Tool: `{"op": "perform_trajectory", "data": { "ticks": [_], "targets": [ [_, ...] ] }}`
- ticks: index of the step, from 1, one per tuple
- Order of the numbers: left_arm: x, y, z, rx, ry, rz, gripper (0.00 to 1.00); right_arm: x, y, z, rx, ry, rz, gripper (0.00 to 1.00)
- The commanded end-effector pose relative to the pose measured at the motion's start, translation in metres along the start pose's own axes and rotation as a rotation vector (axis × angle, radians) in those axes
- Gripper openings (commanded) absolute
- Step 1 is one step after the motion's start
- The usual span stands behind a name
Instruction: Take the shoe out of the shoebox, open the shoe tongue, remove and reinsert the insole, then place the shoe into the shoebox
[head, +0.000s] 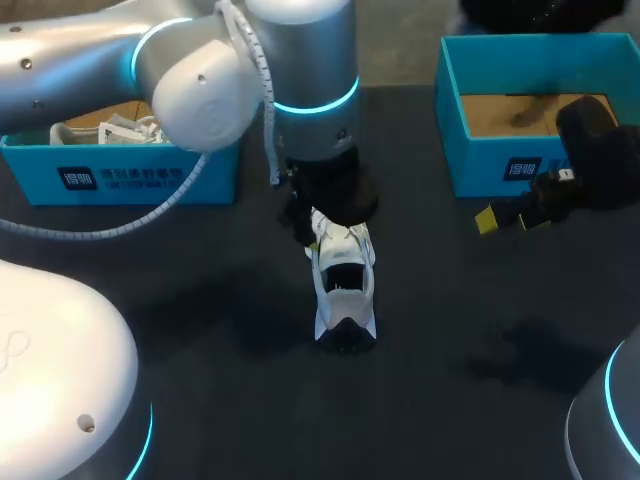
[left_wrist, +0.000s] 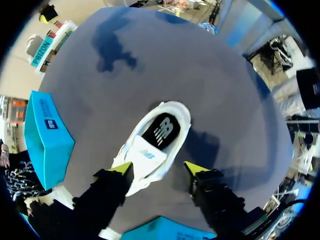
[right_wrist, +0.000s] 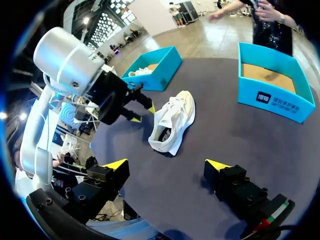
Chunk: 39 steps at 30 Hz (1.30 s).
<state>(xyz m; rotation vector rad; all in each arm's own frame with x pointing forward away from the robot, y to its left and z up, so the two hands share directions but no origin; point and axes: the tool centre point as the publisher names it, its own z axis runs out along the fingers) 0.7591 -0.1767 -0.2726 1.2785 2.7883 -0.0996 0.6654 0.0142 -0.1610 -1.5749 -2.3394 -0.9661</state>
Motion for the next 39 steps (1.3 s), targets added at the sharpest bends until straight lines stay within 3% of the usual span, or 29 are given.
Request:
{"op": "perform_trajectory", "data": {
  "ticks": [1,20,23,28,35,39],
  "targets": [
    [0.02,0.004,-0.008,0.055,-0.033,0.003,1.0,0.0,0.0,0.001,0.001,-0.001,0.002,1.0],
    [0.02,0.004,-0.008,0.055,-0.033,0.003,1.0,0.0,0.0,0.001,0.001,-0.001,0.002,1.0],
    [0.014,0.013,-0.016,0.036,-0.082,-0.272,1.0,0.0,0.0,0.001,0.001,-0.001,0.002,1.0],
    [0.02,0.023,-0.021,-0.025,-0.147,-0.584,1.0,0.0,0.0,0.001,0.001,-0.001,0.002,1.0],
    [0.033,0.019,-0.021,-0.078,-0.159,-0.885,1.0,0.0,0.0,0.001,0.001,-0.001,0.002,1.0],
    [0.041,0.008,-0.018,-0.07,-0.192,-1.03,1.0,0.0,0.0,0.001,0.001,-0.001,0.002,1.0]
  ]
}}
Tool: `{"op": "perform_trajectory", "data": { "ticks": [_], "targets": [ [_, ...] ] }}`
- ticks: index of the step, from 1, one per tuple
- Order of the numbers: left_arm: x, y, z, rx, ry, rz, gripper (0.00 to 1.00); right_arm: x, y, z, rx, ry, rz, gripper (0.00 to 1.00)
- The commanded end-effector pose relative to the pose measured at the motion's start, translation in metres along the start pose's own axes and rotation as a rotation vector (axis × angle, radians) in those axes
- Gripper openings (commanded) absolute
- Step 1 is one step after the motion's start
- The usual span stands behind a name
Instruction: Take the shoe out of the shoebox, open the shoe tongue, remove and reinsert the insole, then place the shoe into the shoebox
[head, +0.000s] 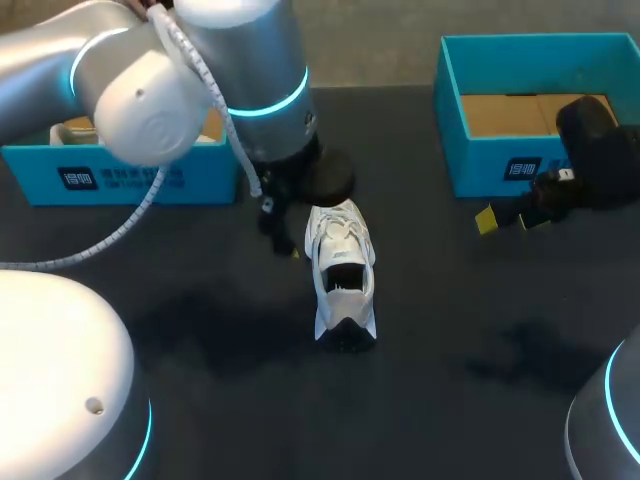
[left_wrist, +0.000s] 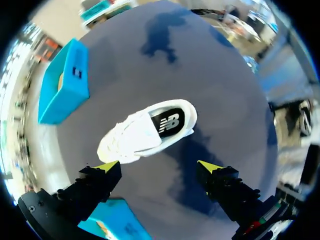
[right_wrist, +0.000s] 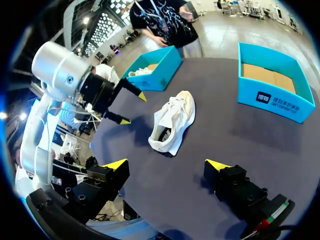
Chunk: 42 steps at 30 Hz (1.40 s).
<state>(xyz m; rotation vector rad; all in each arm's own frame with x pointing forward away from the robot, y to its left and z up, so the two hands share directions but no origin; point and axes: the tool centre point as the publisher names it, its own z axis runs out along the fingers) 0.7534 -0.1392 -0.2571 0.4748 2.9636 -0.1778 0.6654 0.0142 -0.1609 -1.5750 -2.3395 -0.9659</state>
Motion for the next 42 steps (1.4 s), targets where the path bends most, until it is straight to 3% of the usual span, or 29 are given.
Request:
{"op": "perform_trajectory", "data": {
  "ticks": [1,10,16,30,42],
  "targets": [
    [0.017,-0.006,0.001,-0.057,-0.123,-0.506,1.0,0.0,0.0,0.001,0.001,-0.001,0.002,1.0],
    [0.043,-0.026,0.016,-0.047,-0.124,-0.503,1.0,0.0,0.0,0.001,0.001,-0.001,0.002,1.0],
    [0.058,-0.044,0.037,-0.027,-0.102,-0.477,1.0,0.0,0.0,0.001,0.001,-0.001,0.002,1.0],
    [0.064,-0.076,0.089,-0.012,-0.092,-0.383,1.0,0.0,0.0,0.001,0.001,-0.001,0.002,1.0],
    [0.06,-0.074,0.121,-0.042,-0.041,-0.337,1.0,0.0,0.0,0.001,0.001,-0.001,0.002,1.0]
  ]
}}
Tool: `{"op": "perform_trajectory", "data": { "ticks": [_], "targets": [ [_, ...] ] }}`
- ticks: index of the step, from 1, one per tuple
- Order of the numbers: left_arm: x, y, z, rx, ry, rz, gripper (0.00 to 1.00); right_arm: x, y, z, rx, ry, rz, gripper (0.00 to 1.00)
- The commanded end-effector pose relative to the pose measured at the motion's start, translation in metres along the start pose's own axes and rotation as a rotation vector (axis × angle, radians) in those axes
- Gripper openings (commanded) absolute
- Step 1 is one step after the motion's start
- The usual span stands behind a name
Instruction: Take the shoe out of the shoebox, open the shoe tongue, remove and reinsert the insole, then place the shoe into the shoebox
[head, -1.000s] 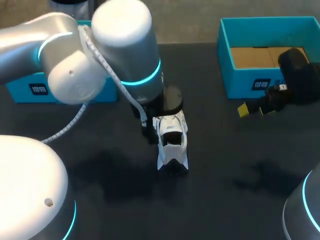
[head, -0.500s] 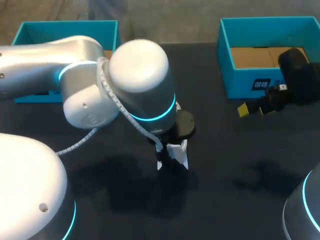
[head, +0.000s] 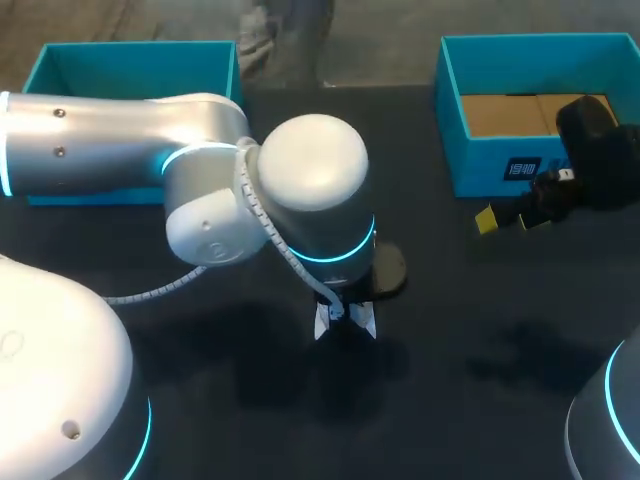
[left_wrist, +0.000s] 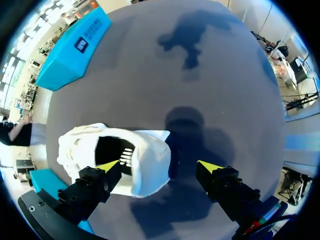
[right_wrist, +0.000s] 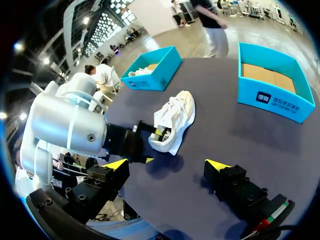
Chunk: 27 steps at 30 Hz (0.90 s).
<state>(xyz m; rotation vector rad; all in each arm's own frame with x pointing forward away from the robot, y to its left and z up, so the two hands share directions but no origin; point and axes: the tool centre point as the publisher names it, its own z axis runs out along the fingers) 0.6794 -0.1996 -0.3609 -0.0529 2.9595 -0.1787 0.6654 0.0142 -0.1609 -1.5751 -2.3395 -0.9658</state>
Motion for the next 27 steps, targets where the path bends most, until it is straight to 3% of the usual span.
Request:
{"op": "perform_trajectory", "data": {
  "ticks": [1,22,27],
  "targets": [
    [-0.004,-0.005,0.022,-0.019,0.02,0.013,1.0,0.0,0.0,0.001,0.001,-0.001,0.002,1.0],
    [0.002,0.011,0.043,-0.079,0.06,0.002,1.0,0.0,0.0,0.001,0.001,-0.001,0.002,1.0],
    [-0.001,0.009,0.039,-0.076,0.064,0.026,0.86,0.0,0.0,0.001,0.001,-0.001,0.002,1.0]
  ]
}}
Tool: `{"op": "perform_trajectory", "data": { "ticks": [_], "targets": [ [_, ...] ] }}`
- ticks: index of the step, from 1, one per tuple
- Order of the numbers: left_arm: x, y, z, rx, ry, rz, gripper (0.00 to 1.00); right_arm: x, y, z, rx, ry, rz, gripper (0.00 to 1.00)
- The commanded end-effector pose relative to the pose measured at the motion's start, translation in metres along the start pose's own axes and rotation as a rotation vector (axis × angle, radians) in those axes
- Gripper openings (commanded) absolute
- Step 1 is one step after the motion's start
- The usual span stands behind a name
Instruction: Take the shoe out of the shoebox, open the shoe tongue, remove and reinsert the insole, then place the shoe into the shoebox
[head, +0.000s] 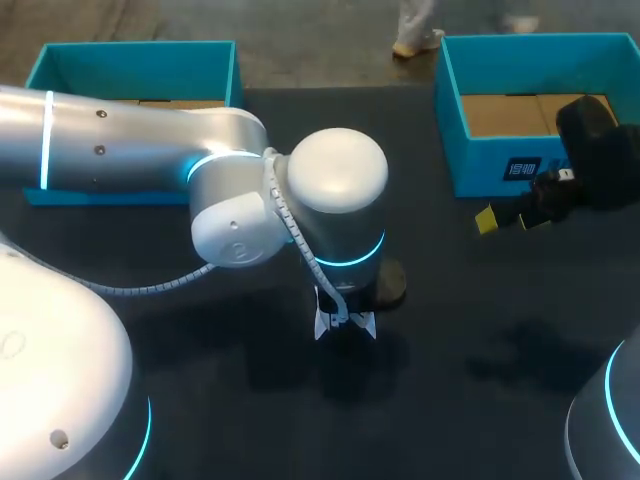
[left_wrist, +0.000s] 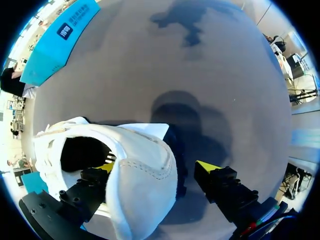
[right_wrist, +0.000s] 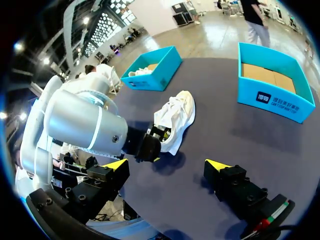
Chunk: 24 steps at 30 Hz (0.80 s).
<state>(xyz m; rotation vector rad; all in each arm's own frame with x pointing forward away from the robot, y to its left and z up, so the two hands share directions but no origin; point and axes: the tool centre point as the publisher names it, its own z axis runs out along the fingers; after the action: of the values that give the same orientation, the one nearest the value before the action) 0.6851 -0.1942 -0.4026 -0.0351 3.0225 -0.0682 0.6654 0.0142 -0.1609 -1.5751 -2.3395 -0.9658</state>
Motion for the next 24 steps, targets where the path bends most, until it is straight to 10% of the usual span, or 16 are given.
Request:
{"op": "perform_trajectory", "data": {
  "ticks": [1,4,11,12,24],
  "targets": [
    [-0.002,-0.002,-0.003,-0.002,0.005,0.011,0.75,0.0,0.0,0.002,0.001,-0.001,0.002,1.0],
    [-0.003,-0.003,-0.005,-0.005,0.008,0.017,0.49,0.0,0.0,0.002,0.001,-0.001,0.002,1.0],
    [0.001,-0.004,-0.003,-0.006,0.037,0.025,0.24,0.0,0.0,0.002,0.001,-0.001,0.002,1.0],
    [0.001,-0.004,-0.004,-0.006,0.041,0.027,0.02,0.0,0.0,0.002,0.001,-0.001,0.002,1.0],
    [0.007,0.002,-0.027,0.012,0.068,0.049,0.0,0.0,0.0,0.002,0.001,-0.001,0.002,1.0]
  ]
}}
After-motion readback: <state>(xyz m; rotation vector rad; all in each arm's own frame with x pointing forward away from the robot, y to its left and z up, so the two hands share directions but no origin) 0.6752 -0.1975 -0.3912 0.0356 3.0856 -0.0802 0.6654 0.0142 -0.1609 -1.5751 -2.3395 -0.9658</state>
